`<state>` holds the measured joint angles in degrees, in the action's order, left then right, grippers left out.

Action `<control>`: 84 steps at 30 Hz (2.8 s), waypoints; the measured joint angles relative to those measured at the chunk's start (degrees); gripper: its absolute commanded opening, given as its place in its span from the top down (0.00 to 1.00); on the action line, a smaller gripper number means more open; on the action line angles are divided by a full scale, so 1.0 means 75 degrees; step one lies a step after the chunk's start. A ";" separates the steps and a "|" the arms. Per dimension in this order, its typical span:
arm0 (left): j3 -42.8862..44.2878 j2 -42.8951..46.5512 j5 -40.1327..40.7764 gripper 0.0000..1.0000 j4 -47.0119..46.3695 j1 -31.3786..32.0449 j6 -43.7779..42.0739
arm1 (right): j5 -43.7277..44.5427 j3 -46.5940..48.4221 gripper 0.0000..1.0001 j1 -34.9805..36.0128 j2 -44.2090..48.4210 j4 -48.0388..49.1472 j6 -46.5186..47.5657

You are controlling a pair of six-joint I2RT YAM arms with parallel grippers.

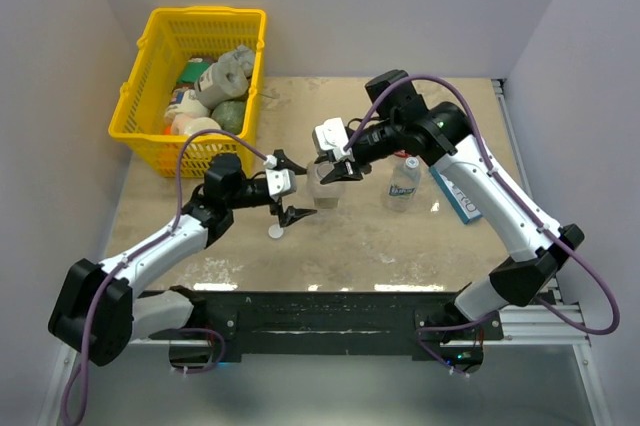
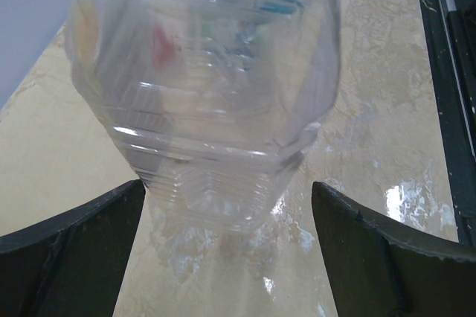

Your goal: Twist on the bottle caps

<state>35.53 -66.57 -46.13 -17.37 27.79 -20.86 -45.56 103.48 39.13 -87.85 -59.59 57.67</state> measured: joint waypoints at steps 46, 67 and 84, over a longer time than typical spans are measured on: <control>0.0600 -0.1714 -0.1985 0.51 -0.2687 0.0213 0.2157 | -0.0248 -0.1440 1.00 -0.0079 0.0871 0.2716 -0.3063; 0.1122 0.0647 0.2337 1.00 0.3520 0.0204 0.0128 | 0.2124 -0.2142 0.15 -0.0268 0.1961 0.4036 -0.3471; 0.3398 0.1897 0.4695 1.00 0.6423 -0.2798 0.1769 | 0.1839 -0.0772 0.36 0.0947 -0.2984 0.0580 0.1606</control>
<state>61.01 -52.34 -10.92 30.81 6.81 -7.60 -31.77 97.69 46.24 -110.24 -55.24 69.71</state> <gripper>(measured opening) 0.900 0.633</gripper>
